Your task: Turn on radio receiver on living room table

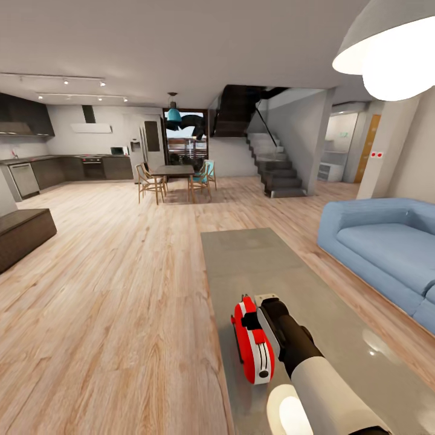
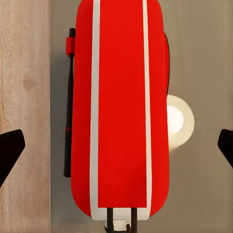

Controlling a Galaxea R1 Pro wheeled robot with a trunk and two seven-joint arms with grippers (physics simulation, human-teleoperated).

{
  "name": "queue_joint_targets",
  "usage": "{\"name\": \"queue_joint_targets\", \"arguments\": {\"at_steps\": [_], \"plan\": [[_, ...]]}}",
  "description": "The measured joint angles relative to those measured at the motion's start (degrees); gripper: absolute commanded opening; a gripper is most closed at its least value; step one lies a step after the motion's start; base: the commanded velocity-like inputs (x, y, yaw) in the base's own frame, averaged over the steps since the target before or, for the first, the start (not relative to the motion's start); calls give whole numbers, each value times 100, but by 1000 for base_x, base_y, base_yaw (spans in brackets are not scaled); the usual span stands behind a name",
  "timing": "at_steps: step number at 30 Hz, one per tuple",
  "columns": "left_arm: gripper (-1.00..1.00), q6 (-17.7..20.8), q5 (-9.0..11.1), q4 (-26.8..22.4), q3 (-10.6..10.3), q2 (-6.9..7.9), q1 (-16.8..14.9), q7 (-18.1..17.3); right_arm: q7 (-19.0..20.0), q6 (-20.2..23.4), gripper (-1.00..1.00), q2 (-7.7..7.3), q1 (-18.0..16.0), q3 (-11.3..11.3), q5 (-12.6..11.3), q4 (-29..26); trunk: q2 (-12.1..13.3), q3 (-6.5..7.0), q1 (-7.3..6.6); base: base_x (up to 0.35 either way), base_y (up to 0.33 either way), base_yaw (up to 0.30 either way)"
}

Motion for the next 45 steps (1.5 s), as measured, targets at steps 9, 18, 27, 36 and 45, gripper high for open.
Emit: {"name": "queue_joint_targets", "arguments": {"at_steps": [9, 18, 27, 36, 45], "plan": [[100, 7, -2, 3, 0, 0, 0, -2, 6, 0, 100, -1, 0, 0, -1, 0, -39, -17, 21, 0, 0, 0], [100, 3, -2, 2, 0, 0, 0, 0, 7, 0, 100, 3, 0, 0, -1, 0, -321, -144, 176, 0, 0, 0], [100, 11, -2, 2, 0, 0, 0, -3, 10, 0, 100, 1, 0, 0, -1, 0, -321, -144, 176, 0, 0, 0], [100, 11, -2, 1, 0, 0, 0, -2, 8, 0, 100, 1, 0, 0, -1, 8, -560, -251, 307, 0, 0, 0], [100, 14, -2, 0, -3, 0, 0, -7, 7, 0, 100, 1, 0, 0, -1, 9, -682, -305, 373, 0, 0, 0]]}}
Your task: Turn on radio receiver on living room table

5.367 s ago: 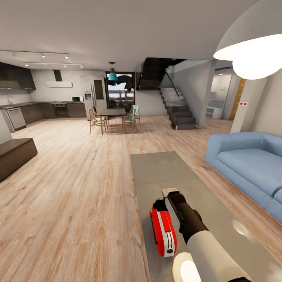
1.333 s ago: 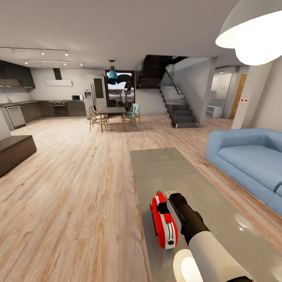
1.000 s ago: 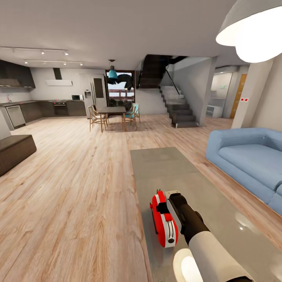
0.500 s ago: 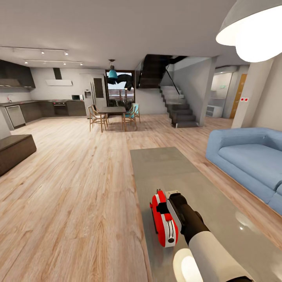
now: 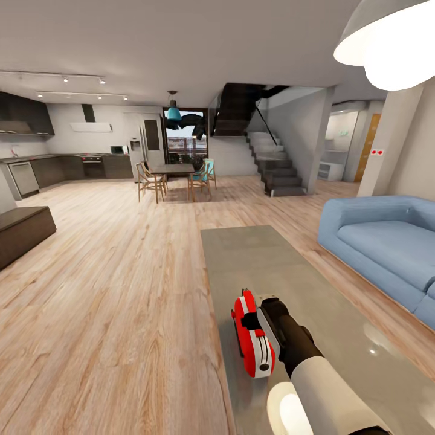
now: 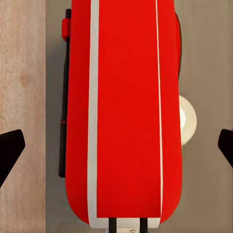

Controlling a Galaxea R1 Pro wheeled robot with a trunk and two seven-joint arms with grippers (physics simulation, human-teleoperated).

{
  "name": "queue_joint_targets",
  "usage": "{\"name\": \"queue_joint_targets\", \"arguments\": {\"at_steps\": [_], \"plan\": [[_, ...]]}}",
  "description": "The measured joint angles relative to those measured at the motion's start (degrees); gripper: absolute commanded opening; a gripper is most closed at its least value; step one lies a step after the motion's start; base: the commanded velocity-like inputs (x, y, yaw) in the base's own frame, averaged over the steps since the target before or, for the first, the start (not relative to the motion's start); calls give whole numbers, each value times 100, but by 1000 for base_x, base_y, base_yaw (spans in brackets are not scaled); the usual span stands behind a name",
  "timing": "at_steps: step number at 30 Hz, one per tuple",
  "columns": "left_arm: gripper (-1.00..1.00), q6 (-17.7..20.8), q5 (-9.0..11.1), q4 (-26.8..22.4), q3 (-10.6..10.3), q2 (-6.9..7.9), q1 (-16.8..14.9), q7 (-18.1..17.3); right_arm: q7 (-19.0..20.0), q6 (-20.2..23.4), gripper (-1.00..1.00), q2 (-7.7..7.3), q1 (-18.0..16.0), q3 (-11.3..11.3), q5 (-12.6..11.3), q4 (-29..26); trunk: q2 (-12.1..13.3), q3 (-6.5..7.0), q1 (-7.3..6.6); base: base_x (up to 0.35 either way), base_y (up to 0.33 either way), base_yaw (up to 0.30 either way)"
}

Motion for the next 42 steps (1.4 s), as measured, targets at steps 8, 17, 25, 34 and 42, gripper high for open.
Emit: {"name": "queue_joint_targets", "arguments": {"at_steps": [8, 17, 25, 34, 42], "plan": [[100, 2, 0, 2, 2, 0, 0, -2, -8, 0, 100, -3, 0, 0, 1, 0, 0, 0, 0, 0, 0, 0], [100, 11, -8, 3, 2, 0, 0, 0, -9, 0, 100, 0, 0, 0, 4, 0, -160, -72, 88, 0, 0, 0], [100, 11, -8, 3, 0, 0, 0, -1, -9, 0, 100, 0, 0, 0, 4, 0, -161, -72, 88, 0, 0, 0], [100, 11, -7, 3, 2, 0, 0, 5, -9, 0, 100, -3, 0, 0, 5, 24, -360, -161, 197, 0, 0, 0], [100, 11, -4, 3, 2, 0, 0, 4, -10, 0, 100, -1, 0, 0, 8, 33, -441, -197, 242, 0, 0, 0]]}}
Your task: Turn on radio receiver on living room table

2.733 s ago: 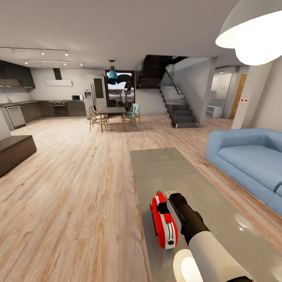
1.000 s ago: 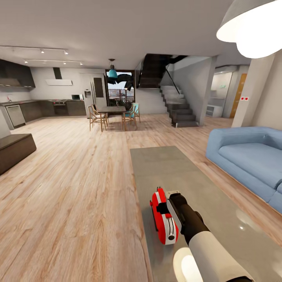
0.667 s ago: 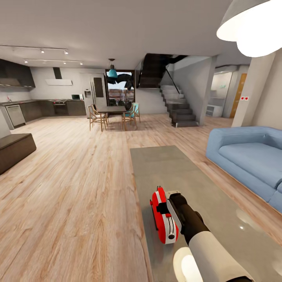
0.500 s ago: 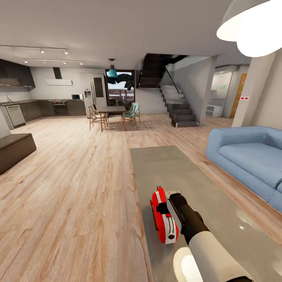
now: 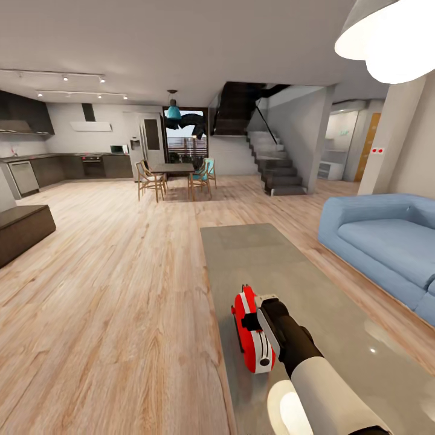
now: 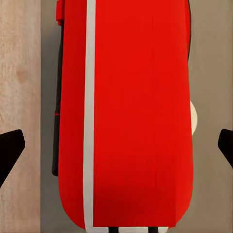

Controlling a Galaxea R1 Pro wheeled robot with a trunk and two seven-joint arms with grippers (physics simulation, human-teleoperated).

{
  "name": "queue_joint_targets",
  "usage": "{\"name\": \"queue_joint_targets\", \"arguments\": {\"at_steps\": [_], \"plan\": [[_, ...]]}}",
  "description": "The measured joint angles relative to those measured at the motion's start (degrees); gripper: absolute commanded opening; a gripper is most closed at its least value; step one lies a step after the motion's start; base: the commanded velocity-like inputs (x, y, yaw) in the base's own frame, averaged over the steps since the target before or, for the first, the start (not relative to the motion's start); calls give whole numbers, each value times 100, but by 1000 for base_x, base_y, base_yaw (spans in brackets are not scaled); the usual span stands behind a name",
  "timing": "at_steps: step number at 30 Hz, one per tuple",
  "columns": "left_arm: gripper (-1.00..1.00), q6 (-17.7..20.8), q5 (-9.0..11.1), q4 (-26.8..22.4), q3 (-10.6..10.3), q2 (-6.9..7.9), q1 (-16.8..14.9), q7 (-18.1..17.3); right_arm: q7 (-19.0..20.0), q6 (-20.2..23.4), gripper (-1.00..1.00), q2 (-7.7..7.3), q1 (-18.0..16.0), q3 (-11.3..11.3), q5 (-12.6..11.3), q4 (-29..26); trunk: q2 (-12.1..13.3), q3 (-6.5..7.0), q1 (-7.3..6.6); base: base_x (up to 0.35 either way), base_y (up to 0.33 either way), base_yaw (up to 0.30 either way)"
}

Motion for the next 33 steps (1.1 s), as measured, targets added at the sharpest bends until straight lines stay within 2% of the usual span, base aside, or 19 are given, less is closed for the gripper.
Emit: {"name": "queue_joint_targets", "arguments": {"at_steps": [11, 15, 21, 22, 31, 32, 33], "plan": [[100, 0, 1, 0, 0, 0, 0, -2, 0, 0, 100, -2, 0, 0, 0, 6, 0, 0, 0, 0, 0, 0], [100, 0, 1, 0, 0, 0, 0, 0, 0, 0, 100, -2, 0, 0, 0, 8, -159, -71, 87, 0, 0, 0], [100, 0, 1, 0, -2, 0, 0, -5, 0, 0, 100, 0, 0, 0, 0, 14, -160, -72, 88, 0, 0, 0], [100, 0, 0, 0, -1, 0, 0, -5, 0, 0, -100, -1, 0, 0, 0, 18, -160, -72, 88, 0, 0, 0], [100, 0, -1, 1, -1, 0, 0, -6, -3, 10, -100, -2, -5, 2, 125, 31, -161, -70, 87, 0, 0, 0], [100, 0, -2, 0, -1, 0, 0, -6, 6, 2, -100, -2, -2, 0, 28, 35, -161, -71, 88, 0, 0, 0], [100, 0, -2, 0, 0, 0, 0, -6, 6, 2, -100, -2, -2, 1, 27, 35, -161, -71, 88, 0, 0, 0]]}}
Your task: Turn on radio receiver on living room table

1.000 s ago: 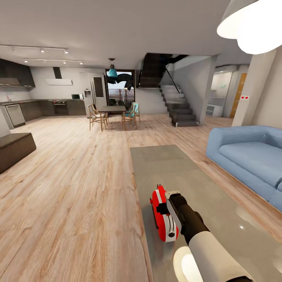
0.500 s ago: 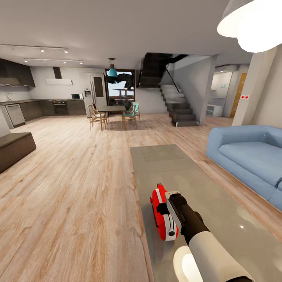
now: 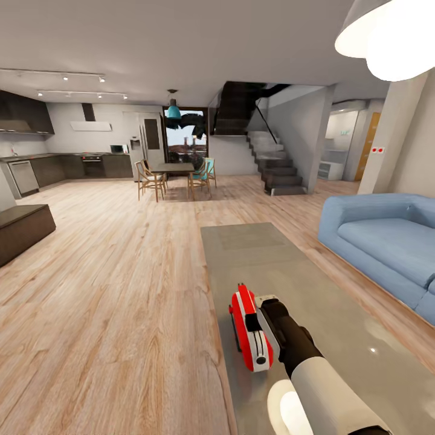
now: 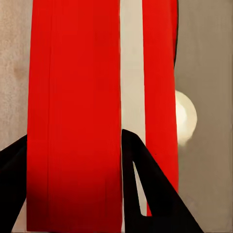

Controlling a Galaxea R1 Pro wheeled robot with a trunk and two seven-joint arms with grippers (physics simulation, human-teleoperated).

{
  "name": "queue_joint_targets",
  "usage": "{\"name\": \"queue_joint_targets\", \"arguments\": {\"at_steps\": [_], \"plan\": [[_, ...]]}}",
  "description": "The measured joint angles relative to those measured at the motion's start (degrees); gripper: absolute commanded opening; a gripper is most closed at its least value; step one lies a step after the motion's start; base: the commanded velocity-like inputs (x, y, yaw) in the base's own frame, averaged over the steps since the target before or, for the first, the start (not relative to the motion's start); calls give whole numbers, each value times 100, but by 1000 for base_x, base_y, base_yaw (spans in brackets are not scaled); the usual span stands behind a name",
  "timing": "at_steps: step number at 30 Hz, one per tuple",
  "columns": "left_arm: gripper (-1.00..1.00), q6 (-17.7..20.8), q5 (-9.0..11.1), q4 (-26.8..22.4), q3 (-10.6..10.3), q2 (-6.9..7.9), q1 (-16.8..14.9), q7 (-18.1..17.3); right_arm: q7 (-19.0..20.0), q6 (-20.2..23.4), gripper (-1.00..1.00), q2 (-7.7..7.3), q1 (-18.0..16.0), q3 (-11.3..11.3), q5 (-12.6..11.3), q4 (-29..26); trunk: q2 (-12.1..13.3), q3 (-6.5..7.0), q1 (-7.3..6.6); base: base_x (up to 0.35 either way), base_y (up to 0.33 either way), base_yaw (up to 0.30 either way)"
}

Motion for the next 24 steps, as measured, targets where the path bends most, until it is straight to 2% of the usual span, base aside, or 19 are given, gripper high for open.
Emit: {"name": "queue_joint_targets", "arguments": {"at_steps": [24], "plan": [[100, -37, -1, 58, -5, 23, 0, 4, -8, 4, -100, 8, 2, -2, 3, -2, 0, -1, 0, 0, 0, 0]]}}
